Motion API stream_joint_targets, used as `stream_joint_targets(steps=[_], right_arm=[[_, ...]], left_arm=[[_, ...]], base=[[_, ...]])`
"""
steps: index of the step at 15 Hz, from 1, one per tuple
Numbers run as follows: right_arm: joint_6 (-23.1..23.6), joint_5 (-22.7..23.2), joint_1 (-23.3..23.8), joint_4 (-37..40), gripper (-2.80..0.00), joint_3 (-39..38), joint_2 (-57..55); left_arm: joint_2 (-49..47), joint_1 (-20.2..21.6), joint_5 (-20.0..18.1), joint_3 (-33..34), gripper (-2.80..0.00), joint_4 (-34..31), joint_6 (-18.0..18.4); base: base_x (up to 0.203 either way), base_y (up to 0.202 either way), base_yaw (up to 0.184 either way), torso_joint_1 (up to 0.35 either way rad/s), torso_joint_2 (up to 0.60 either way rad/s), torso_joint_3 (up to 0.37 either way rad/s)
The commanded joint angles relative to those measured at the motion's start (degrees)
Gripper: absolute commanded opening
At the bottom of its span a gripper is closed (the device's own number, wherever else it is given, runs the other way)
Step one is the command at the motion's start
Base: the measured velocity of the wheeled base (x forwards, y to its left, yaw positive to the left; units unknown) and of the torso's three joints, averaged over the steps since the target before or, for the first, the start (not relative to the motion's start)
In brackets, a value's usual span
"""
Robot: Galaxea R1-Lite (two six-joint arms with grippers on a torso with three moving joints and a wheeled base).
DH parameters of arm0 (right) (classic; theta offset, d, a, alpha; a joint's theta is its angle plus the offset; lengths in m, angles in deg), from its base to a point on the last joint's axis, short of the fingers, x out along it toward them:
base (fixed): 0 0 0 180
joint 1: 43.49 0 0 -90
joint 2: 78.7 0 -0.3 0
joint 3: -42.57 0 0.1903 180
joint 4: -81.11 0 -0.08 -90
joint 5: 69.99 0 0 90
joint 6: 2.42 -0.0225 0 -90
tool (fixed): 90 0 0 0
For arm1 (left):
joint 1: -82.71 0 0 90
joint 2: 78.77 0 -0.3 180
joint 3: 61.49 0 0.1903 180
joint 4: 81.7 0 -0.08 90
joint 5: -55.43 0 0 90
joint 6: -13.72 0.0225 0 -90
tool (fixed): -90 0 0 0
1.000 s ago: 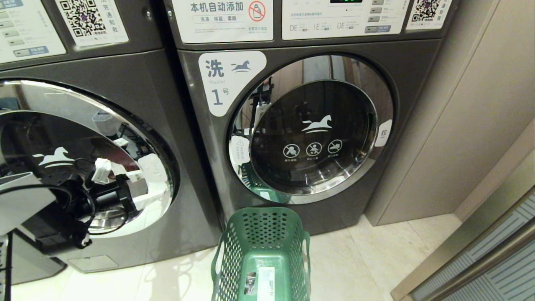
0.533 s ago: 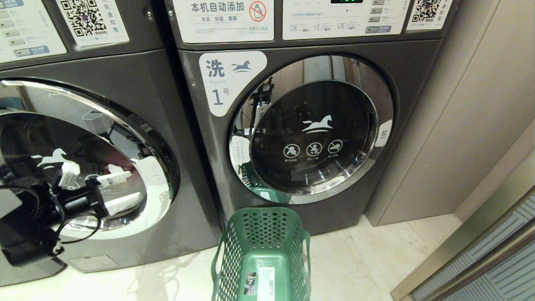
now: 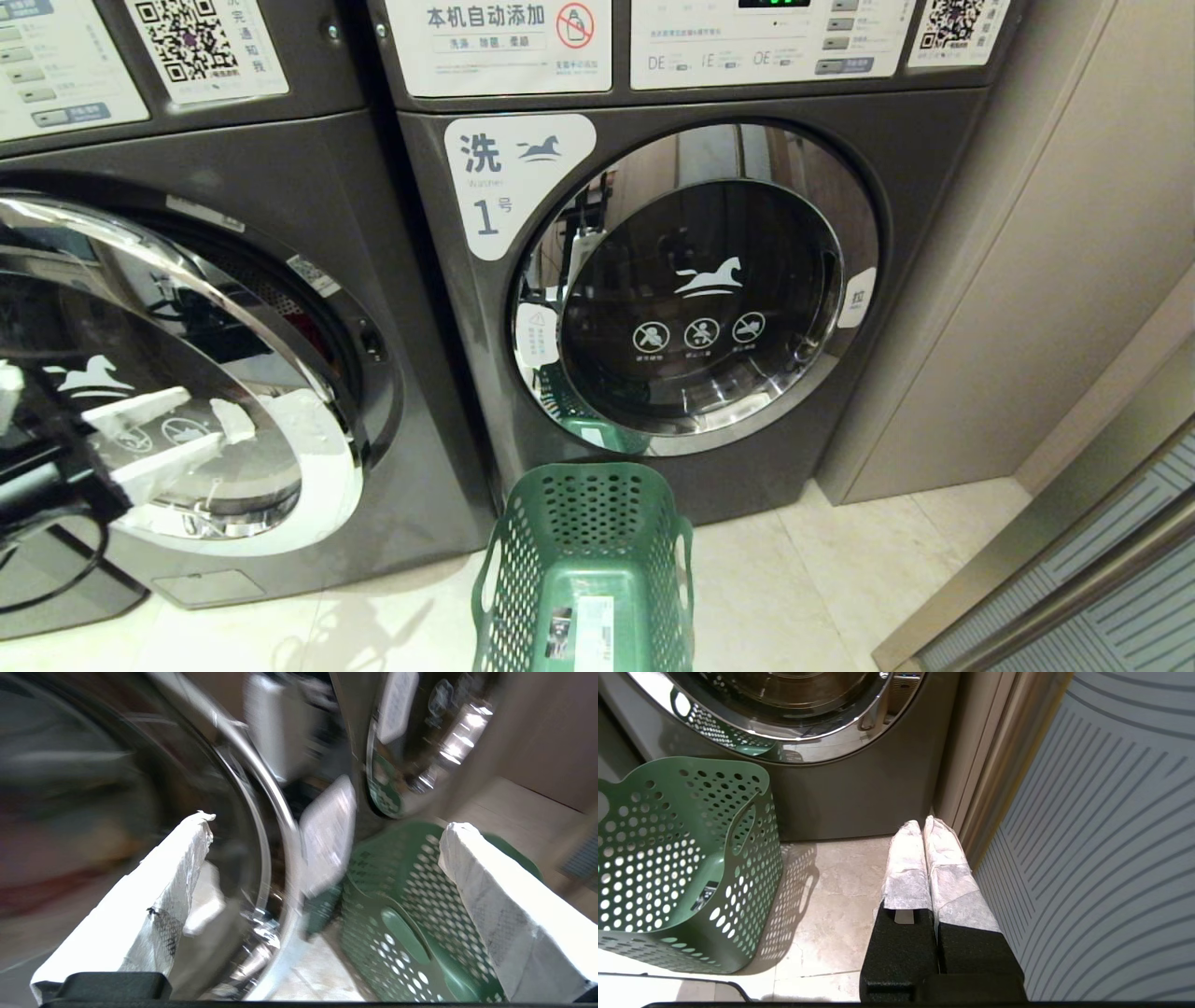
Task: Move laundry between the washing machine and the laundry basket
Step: Open the lid of the washing machine
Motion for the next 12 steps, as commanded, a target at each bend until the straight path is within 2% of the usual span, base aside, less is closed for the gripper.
stream_joint_targets(steps=[1, 4, 6, 7, 8, 9, 10, 12], right_arm=[[0.0, 0.0, 0.0, 0.0, -2.80, 0.0, -0.1], [0.0, 0.0, 0.0, 0.0, -2.80, 0.0, -0.1], [0.0, 0.0, -0.1, 0.0, -2.80, 0.0, -0.1], [0.0, 0.0, -0.1, 0.0, -2.80, 0.0, -0.1], [0.0, 0.0, -0.1, 0.0, -2.80, 0.0, -0.1], [0.0, 0.0, 0.0, 0.0, -2.80, 0.0, -0.1], [0.0, 0.0, -0.1, 0.0, -2.80, 0.0, -0.1], [0.0, 0.0, 0.0, 0.0, -2.80, 0.0, -0.1]], left_arm=[[16.1, 4.3, 0.5, 5.5, 0.00, 0.5, -1.6], [33.9, 16.2, 5.5, 8.3, 0.00, 0.5, -11.8], [43.5, 24.9, 13.8, 8.5, 0.00, 0.5, -22.3], [46.6, 27.6, 20.8, 7.6, 0.00, 0.5, -27.1], [48.1, 28.7, 25.3, 4.8, 0.00, 0.5, -30.0], [48.9, 29.2, 26.9, 1.8, 0.00, 0.5, -31.6], [49.3, 29.3, 28.0, 0.5, 0.00, 0.2, -32.6], [49.6, 28.9, 27.9, -1.2, 0.00, -3.4, -32.7]], base=[[0.000, 0.000, 0.000, 0.000, 0.00, 0.000], [0.000, 0.000, 0.000, 0.000, 0.00, 0.000], [0.000, 0.000, 0.000, 0.000, 0.00, 0.000], [0.000, 0.000, 0.000, 0.000, 0.00, 0.000], [0.000, 0.000, 0.000, 0.000, 0.00, 0.000], [0.000, 0.000, 0.000, 0.000, 0.00, 0.000], [0.000, 0.000, 0.000, 0.000, 0.00, 0.000], [0.000, 0.000, 0.000, 0.000, 0.00, 0.000]])
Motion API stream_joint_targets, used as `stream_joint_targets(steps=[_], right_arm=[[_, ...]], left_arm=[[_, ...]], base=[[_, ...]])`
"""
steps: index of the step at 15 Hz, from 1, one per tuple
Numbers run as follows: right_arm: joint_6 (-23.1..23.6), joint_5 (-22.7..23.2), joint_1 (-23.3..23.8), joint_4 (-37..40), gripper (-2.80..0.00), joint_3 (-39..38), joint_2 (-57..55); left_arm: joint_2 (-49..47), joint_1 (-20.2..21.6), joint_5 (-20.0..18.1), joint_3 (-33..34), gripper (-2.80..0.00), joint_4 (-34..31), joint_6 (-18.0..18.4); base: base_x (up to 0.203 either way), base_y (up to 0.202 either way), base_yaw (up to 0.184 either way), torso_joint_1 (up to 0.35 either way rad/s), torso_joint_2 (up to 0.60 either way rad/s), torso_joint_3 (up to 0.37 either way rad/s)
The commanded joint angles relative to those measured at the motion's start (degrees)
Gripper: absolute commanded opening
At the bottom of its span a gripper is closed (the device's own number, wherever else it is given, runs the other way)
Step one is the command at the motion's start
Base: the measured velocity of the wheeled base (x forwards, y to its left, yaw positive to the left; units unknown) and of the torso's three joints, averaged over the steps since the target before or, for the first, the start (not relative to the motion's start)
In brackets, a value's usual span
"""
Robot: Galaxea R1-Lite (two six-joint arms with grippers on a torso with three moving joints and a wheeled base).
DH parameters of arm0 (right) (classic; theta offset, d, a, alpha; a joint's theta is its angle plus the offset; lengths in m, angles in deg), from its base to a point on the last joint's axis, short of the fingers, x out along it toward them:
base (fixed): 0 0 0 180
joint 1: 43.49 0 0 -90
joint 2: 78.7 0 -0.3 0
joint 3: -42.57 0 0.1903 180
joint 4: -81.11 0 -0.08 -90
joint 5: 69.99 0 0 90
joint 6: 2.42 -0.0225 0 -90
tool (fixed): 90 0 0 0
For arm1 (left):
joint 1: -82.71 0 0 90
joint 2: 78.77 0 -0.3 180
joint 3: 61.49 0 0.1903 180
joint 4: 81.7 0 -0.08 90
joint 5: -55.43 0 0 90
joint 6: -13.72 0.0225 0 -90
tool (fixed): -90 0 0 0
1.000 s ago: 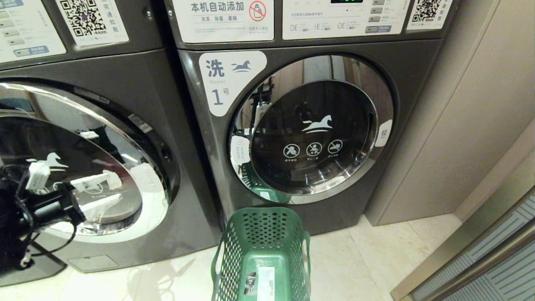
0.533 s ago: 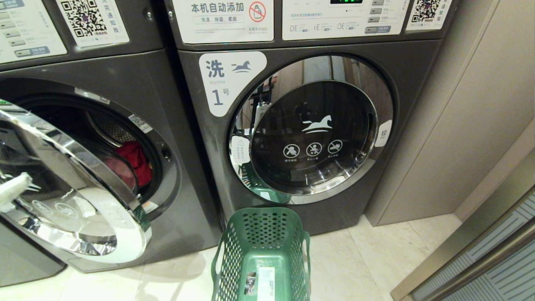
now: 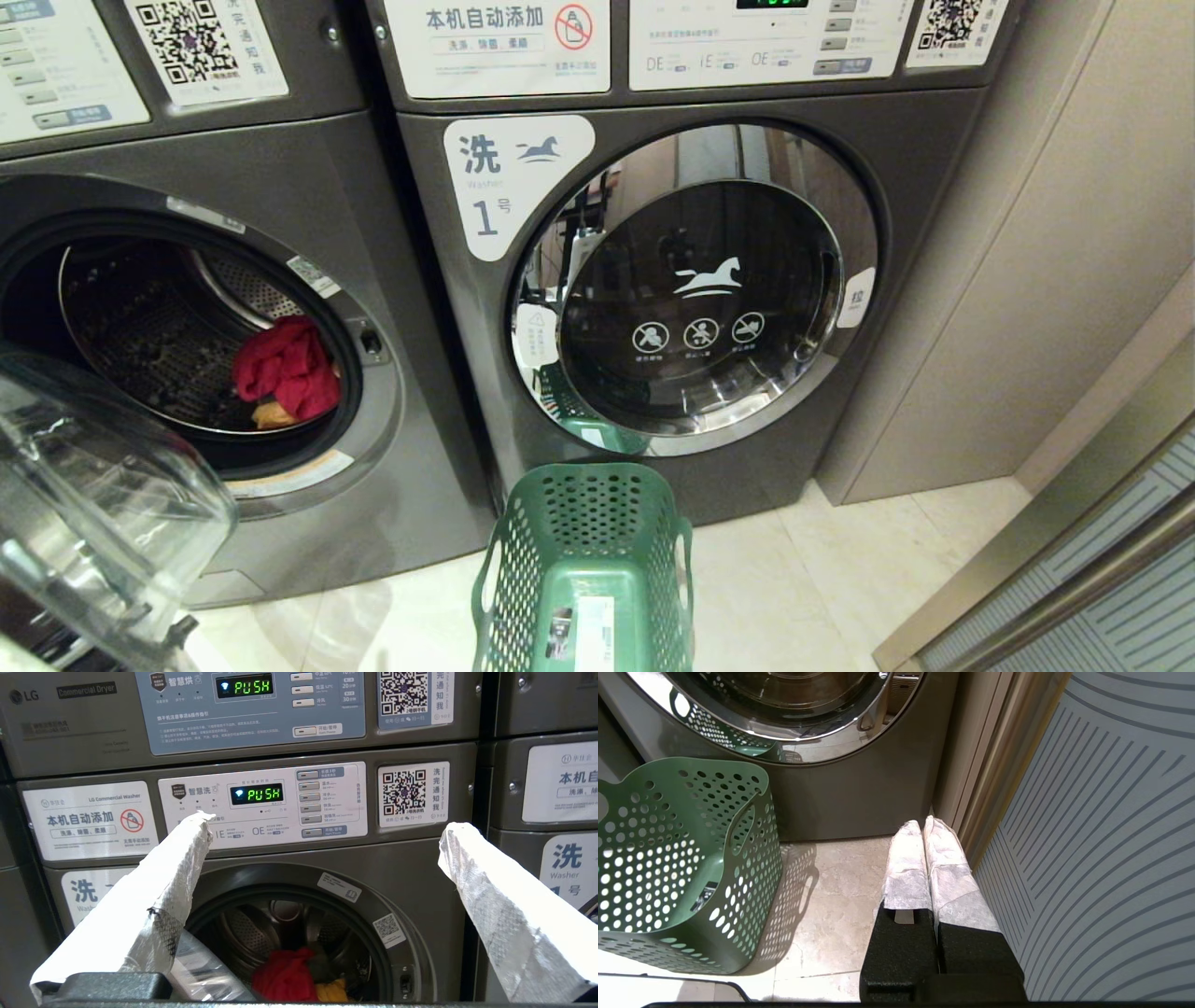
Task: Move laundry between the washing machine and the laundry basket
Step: Open the lid of the washing machine
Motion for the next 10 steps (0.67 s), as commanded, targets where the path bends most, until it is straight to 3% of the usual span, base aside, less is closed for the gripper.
stream_joint_targets(steps=[1, 3, 4, 6, 8, 10], right_arm=[[0.0, 0.0, 0.0, 0.0, -2.80, 0.0, -0.1], [0.0, 0.0, 0.0, 0.0, -2.80, 0.0, -0.1], [0.0, 0.0, 0.1, 0.0, -2.80, 0.0, -0.1], [0.0, 0.0, 0.0, 0.0, -2.80, 0.0, -0.1], [0.0, 0.0, 0.0, 0.0, -2.80, 0.0, -0.1], [0.0, 0.0, 0.1, 0.0, -2.80, 0.0, -0.1]], left_arm=[[1.5, -1.1, -0.3, -1.9, 0.00, -1.9, -0.2], [1.6, -4.0, -0.3, -2.3, 0.00, -5.1, 0.0], [1.1, -4.7, -0.3, -2.2, -2.80, -6.9, 0.1], [-1.3, -6.4, -0.5, -2.3, -2.80, -7.6, 0.7], [-7.0, -7.9, 0.0, -2.5, -2.80, -9.3, 5.2], [-14.2, -8.9, 5.2, -4.4, -2.80, -13.5, 11.4]], base=[[0.000, 0.000, 0.000, 0.000, 0.00, 0.000], [0.000, 0.000, 0.000, 0.000, 0.00, 0.000], [0.000, 0.000, 0.000, 0.000, 0.00, 0.000], [0.000, 0.000, 0.000, 0.000, 0.00, 0.000], [0.000, 0.000, 0.000, 0.000, 0.00, 0.000], [0.000, 0.000, 0.000, 0.000, 0.00, 0.000]])
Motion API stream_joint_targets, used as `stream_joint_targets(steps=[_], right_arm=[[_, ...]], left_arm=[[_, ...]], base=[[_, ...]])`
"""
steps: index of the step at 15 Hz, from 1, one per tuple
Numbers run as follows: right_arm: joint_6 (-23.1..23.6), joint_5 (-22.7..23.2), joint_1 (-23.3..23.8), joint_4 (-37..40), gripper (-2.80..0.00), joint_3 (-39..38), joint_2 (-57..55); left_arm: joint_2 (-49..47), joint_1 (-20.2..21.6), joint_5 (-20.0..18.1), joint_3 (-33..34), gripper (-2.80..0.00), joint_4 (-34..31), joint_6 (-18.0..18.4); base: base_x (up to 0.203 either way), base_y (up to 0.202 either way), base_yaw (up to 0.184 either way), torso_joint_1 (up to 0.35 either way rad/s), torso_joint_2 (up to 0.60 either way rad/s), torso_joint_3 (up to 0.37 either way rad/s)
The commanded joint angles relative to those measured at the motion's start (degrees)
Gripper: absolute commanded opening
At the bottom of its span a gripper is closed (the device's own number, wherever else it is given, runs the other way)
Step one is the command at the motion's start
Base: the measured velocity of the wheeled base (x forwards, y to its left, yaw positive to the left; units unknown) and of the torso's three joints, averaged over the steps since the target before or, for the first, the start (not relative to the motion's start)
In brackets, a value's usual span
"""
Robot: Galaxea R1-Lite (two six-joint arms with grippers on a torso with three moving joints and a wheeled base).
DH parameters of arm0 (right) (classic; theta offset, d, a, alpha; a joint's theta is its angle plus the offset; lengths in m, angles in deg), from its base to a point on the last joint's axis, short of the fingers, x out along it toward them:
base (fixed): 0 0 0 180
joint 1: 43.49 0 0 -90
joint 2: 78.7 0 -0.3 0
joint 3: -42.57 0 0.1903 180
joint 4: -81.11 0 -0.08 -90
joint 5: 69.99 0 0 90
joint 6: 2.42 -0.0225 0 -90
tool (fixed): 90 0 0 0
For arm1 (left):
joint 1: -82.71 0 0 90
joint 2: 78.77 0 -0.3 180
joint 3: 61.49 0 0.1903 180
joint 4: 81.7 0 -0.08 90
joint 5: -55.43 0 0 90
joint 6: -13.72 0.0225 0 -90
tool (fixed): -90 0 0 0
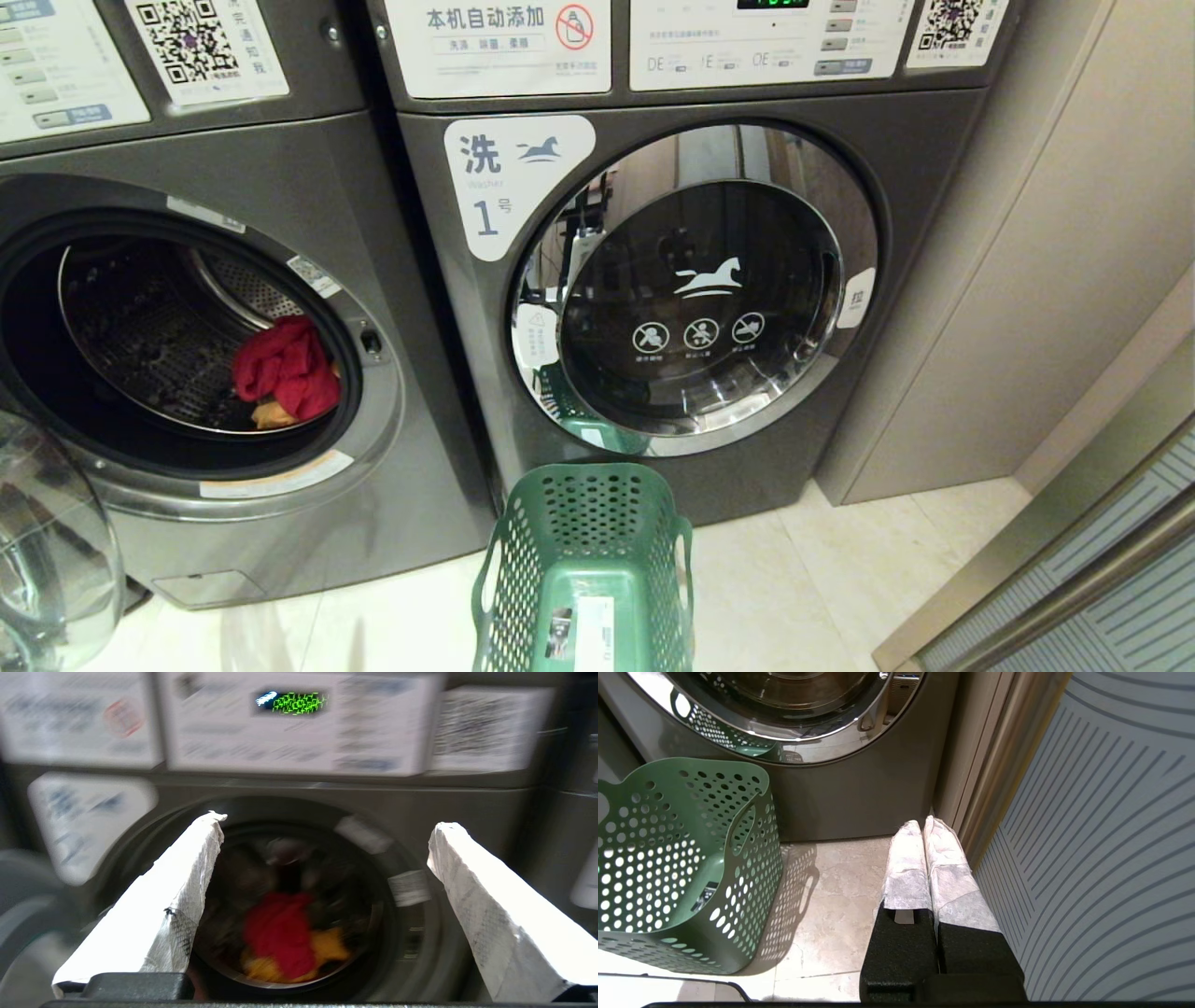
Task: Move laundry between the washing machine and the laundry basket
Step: Open the lid of the washing machine
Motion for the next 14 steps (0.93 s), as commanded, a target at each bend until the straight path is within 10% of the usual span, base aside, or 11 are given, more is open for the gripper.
stream_joint_targets(steps=[1, 7, 14], right_arm=[[0.0, 0.0, 0.0, 0.0, -2.80, 0.0, -0.1], [0.1, 0.1, 0.0, 0.0, -2.80, 0.0, -0.1], [0.0, 0.1, 0.0, 0.0, -2.80, 0.0, -0.1]], left_arm=[[-8.7, -0.9, 6.5, -2.0, -2.80, -4.4, 4.0], [-11.9, -1.5, 35.9, -5.9, -2.80, -32.2, 11.3], [-15.4, -1.2, 42.3, -14.0, -2.80, -29.5, 13.2]], base=[[0.000, 0.000, 0.000, 0.000, 0.00, 0.000], [0.000, 0.000, 0.000, 0.000, 0.00, 0.000], [0.000, 0.000, 0.000, 0.000, 0.00, 0.000]])
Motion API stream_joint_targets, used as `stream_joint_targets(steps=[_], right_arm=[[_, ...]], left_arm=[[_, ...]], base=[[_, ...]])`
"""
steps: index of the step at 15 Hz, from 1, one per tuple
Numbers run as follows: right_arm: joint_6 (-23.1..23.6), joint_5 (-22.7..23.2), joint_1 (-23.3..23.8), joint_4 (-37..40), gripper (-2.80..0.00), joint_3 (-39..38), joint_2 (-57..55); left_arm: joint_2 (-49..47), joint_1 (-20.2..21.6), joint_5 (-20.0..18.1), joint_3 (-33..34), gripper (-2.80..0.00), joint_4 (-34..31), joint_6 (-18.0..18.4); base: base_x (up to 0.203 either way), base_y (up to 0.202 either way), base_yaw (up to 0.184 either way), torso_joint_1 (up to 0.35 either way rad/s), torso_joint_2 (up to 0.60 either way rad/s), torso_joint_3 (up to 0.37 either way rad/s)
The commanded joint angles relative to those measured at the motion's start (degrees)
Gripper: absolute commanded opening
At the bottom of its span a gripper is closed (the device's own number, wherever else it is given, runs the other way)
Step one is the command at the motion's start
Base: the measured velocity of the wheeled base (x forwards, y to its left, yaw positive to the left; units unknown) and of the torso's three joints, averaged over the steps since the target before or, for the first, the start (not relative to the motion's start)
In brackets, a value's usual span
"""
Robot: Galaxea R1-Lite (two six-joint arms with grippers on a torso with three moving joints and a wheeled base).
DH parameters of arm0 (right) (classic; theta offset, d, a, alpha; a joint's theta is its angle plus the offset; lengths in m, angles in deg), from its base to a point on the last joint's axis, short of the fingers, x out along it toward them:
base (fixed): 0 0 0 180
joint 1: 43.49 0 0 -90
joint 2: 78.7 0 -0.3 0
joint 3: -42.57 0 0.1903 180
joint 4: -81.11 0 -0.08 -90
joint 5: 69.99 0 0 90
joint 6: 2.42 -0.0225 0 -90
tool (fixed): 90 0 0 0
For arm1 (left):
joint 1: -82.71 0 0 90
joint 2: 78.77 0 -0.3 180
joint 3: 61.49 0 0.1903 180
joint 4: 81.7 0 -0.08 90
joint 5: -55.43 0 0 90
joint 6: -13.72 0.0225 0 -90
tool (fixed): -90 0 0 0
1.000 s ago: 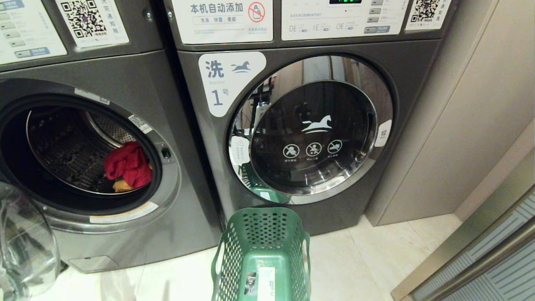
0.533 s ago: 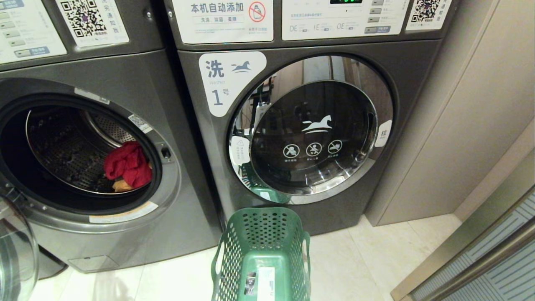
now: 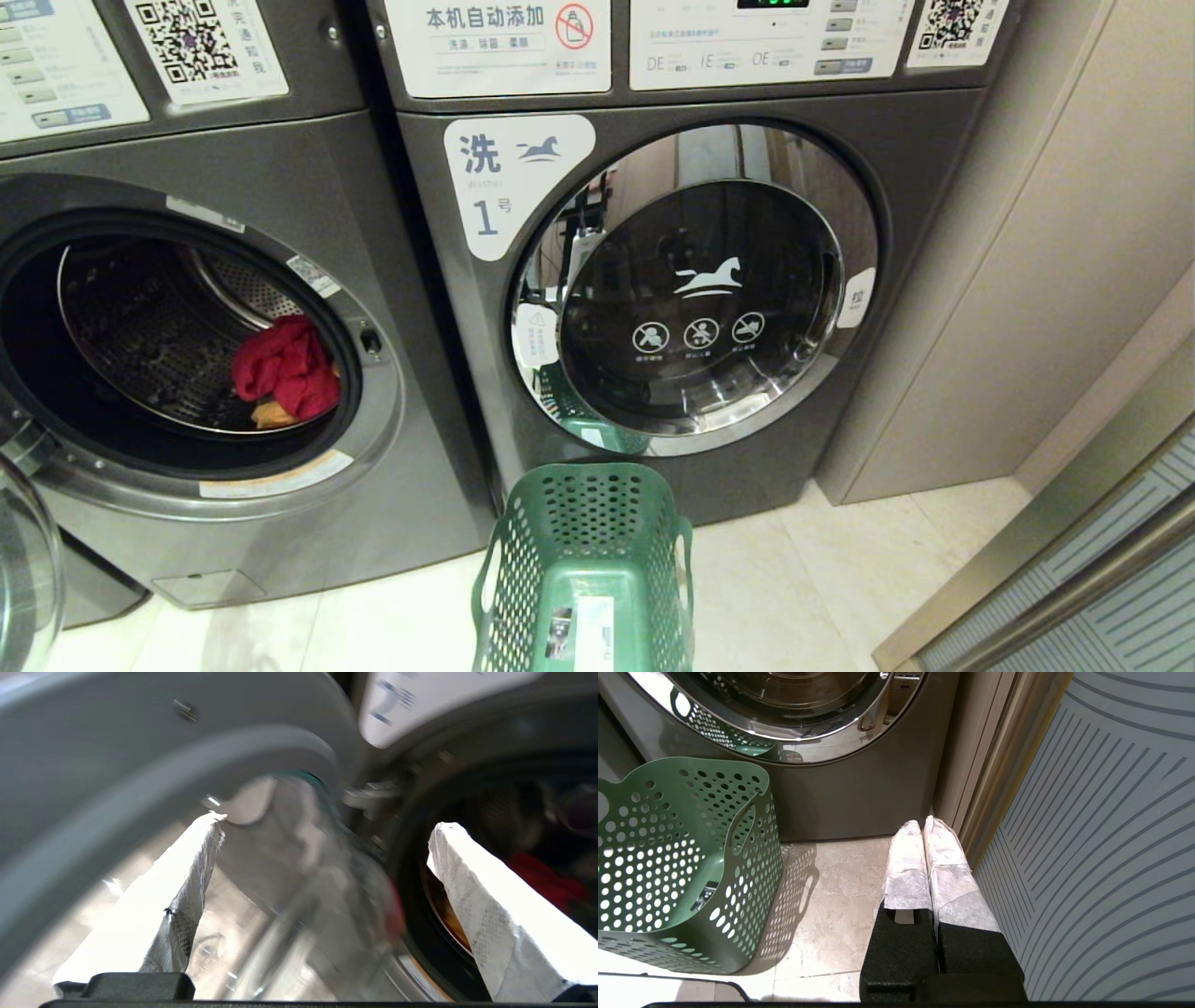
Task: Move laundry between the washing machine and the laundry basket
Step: Open the lid of the washing machine
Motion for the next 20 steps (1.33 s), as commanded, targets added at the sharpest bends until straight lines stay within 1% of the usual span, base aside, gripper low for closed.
stream_joint_targets(steps=[1, 3, 4, 6, 10, 15, 18, 20], right_arm=[[0.0, 0.0, 0.0, 0.0, -2.80, 0.0, -0.1], [0.0, 0.0, 0.1, 0.0, -2.80, 0.0, -0.1], [0.0, 0.0, 0.0, 0.0, -2.80, 0.0, -0.1], [0.0, 0.0, 0.0, 0.0, -2.80, 0.0, -0.1], [0.0, 0.0, 0.0, 0.0, -2.80, 0.0, -0.1], [0.0, 0.0, 0.0, 0.0, -2.80, 0.0, -0.1], [0.0, 0.0, 0.0, 0.0, -2.80, 0.0, -0.1], [0.0, 0.0, 0.0, 0.0, -2.80, 0.0, -0.1]], left_arm=[[-1.7, 1.1, 2.5, -1.9, -2.80, 0.3, 0.0], [-3.1, 3.0, 5.7, -3.2, -2.80, 0.3, 0.0], [-3.8, 3.9, 6.3, -3.3, -2.80, 0.2, 0.0], [-5.1, 5.4, 6.4, -4.1, -2.80, 0.1, 0.0], [-9.5, 8.1, 6.2, -9.1, -2.80, 0.2, -0.2], [-15.1, 12.0, 6.4, -13.7, -2.80, 0.2, -0.1], [-19.0, 14.6, 6.1, -18.9, -2.80, 0.2, 0.0], [-20.6, 15.3, 5.9, -22.3, -2.80, -0.1, 0.4]], base=[[0.000, 0.000, 0.000, 0.000, 0.00, 0.000], [0.000, 0.000, 0.000, 0.000, 0.00, 0.000], [0.000, 0.000, 0.000, 0.000, 0.00, 0.000], [0.000, 0.000, 0.000, 0.000, 0.00, 0.000], [0.000, 0.000, 0.000, 0.000, 0.00, 0.000], [0.000, 0.000, 0.000, 0.000, 0.00, 0.000], [0.000, 0.000, 0.000, 0.000, 0.00, 0.000], [0.000, 0.000, 0.000, 0.000, 0.00, 0.000]])
